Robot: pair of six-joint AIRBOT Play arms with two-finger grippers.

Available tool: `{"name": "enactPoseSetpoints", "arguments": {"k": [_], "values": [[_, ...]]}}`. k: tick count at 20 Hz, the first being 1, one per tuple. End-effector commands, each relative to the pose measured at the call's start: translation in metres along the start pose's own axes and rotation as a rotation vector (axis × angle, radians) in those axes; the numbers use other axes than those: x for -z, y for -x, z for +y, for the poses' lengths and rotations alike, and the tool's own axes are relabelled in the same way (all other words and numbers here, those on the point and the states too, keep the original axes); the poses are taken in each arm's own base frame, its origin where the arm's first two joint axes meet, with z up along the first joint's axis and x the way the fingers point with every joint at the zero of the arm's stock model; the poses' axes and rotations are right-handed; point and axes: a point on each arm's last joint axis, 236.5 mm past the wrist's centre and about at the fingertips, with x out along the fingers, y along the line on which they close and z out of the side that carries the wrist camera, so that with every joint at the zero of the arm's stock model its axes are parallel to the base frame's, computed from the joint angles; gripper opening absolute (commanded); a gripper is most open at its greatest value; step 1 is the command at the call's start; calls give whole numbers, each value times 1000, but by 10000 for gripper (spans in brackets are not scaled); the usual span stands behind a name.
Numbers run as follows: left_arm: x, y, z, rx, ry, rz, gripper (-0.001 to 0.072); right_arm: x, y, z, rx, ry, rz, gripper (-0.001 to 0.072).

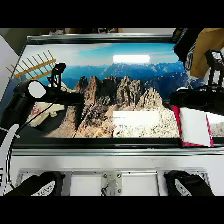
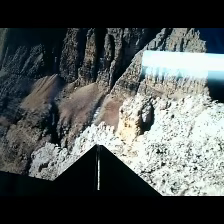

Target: Fold the clothes and pants, and hang the long-sleeved shirts on hangers.

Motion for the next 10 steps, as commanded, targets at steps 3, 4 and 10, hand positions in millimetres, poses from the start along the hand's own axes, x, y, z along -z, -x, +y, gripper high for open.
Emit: {"name": "enactPoseSetpoints", "arguments": {"k": [3,4,10], "values": [[0,0,0,0,0,0,7,0,0,0,-1,0,0,19],[0,0,0,0,0,0,7,0,0,0,-1,0,0,19],[-2,0,-1,2,1,-7,7,0,0,0,-1,0,0,20]]}}
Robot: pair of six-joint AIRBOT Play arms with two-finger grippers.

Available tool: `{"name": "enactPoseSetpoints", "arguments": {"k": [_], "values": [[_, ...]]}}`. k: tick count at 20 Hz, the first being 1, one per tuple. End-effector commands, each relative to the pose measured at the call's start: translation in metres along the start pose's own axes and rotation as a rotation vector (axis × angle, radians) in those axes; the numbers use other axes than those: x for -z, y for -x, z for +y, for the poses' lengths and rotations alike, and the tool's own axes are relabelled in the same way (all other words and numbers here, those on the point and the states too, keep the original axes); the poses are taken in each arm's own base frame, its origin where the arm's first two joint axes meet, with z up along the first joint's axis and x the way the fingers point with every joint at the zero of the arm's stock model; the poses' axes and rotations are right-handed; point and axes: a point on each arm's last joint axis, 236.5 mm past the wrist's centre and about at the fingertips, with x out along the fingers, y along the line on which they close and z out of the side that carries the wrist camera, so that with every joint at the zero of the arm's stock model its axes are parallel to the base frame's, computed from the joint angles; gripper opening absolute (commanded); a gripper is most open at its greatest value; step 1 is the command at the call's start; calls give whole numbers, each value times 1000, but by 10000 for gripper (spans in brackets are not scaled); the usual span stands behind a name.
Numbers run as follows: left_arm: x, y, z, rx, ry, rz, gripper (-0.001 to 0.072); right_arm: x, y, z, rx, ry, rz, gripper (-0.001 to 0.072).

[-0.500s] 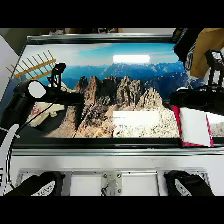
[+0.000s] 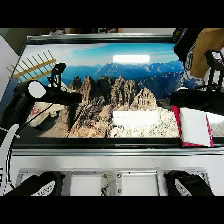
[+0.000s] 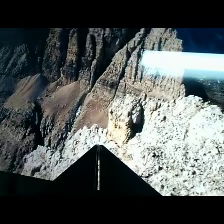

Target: Fold the clothes and pants, and hang the long-sleeved shirts on hangers.

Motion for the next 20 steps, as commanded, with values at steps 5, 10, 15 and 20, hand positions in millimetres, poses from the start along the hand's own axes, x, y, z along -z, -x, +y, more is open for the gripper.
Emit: {"name": "enactPoseSetpoints", "arguments": {"k": [5,10,15,20], "values": [[-21,5,33,-147,-129,-74,615,0,0,0,-1,0,0,20],[-54,35,163,-534,-133,-159,692,0,0,0,-1,0,0,19],[-6,-3,271,-592,92,14,692,0,0,0,-1,0,0,20],[25,-44,312,-590,155,112,692,0,0,0,-1,0,0,20]]}}
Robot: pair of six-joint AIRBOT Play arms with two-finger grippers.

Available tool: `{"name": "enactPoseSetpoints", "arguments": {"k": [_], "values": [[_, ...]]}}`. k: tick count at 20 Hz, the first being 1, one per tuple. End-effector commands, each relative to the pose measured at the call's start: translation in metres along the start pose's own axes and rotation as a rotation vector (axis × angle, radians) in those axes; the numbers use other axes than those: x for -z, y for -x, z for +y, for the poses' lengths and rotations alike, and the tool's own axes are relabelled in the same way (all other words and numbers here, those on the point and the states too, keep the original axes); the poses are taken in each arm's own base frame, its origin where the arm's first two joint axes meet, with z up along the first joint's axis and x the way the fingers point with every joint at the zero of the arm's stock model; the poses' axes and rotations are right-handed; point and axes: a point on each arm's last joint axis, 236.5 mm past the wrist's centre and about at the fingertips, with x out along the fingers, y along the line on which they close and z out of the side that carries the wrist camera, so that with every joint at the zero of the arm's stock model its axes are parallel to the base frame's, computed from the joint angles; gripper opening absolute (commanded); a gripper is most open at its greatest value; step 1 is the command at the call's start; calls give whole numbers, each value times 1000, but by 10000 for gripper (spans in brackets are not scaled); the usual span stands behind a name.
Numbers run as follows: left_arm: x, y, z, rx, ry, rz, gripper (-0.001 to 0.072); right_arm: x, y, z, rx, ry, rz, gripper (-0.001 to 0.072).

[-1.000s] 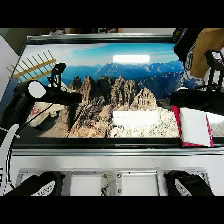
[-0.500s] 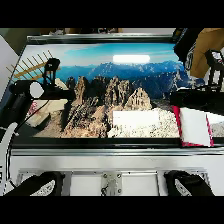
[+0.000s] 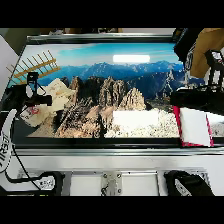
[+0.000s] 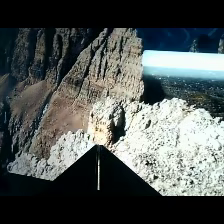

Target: Fold the clothes and pants, and hang the long-sleeved shirts on hangers.

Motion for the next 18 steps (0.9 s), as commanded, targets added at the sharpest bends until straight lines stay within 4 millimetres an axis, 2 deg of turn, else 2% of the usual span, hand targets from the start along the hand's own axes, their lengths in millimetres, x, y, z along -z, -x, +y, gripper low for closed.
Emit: {"name": "enactPoseSetpoints", "arguments": {"k": [1,4,5,6,7,9,10,11,13,15,16,18], "values": [[14,-36,13,-15,15,57,692,0,0,0,-1,1,0,19],[18,-46,11,-12,12,72,690,0,0,0,-1,0,0,20],[19,-46,11,-12,27,75,598,0,0,0,-1,0,0,19],[20,-43,12,-13,39,85,272,0,0,0,-1,0,0,20],[17,-36,12,-8,50,93,11,0,0,0,-1,1,0,20],[-5,-5,2,21,69,63,6,0,0,0,-1,0,0,20],[-23,23,-10,52,73,14,7,0,0,0,-1,0,0,20],[-41,54,-28,96,67,-44,7,0,0,0,-1,1,-1,19],[-65,123,-80,213,27,-164,6,0,0,0,-1,0,0,19],[-67,184,-141,334,-56,-264,7,0,0,0,-1,1,0,19],[-60,209,-172,390,-110,-299,7,0,0,0,-1,0,-1,20],[-33,240,-227,477,-225,-328,7,0,0,0,-1,0,0,20]]}}
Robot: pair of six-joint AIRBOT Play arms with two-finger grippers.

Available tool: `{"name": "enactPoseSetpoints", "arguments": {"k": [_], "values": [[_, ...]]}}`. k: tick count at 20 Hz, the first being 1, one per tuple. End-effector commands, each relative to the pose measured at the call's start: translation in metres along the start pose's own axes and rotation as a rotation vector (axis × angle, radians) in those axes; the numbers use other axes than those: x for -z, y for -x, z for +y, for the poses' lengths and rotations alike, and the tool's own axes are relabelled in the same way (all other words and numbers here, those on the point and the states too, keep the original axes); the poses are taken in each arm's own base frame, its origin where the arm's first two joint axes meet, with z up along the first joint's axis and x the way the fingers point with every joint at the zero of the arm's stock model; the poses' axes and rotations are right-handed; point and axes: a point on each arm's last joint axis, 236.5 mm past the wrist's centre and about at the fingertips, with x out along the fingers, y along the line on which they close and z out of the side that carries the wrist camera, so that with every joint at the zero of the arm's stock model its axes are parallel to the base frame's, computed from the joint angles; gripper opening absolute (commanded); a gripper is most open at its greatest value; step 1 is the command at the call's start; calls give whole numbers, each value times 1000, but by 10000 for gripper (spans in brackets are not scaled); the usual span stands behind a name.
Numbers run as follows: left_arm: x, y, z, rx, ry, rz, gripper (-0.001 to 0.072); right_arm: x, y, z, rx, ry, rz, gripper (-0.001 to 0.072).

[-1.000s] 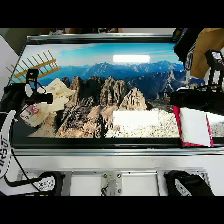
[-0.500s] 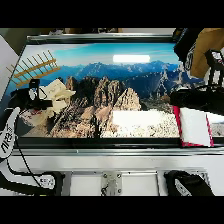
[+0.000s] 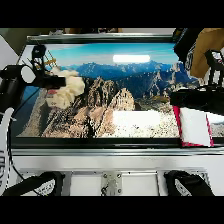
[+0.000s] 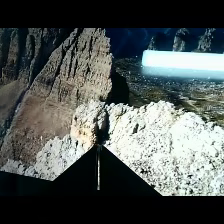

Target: Fold the clothes and pants, and hang the long-sleeved shirts on hangers.

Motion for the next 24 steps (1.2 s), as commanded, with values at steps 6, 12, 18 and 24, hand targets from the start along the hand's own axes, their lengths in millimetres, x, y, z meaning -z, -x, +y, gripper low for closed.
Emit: {"name": "enactPoseSetpoints", "arguments": {"k": [6,12,18,24], "values": [[78,33,-223,359,-264,9,7,0,0,1,-4,-1,0,19],[67,-7,-246,354,-271,49,712,0,-2,1,-3,-2,5,25],[64,-86,-157,219,-73,253,711,9,-32,-8,11,-24,89,507],[150,-129,-132,388,48,677,711,59,-106,-34,48,-46,350,505]]}}
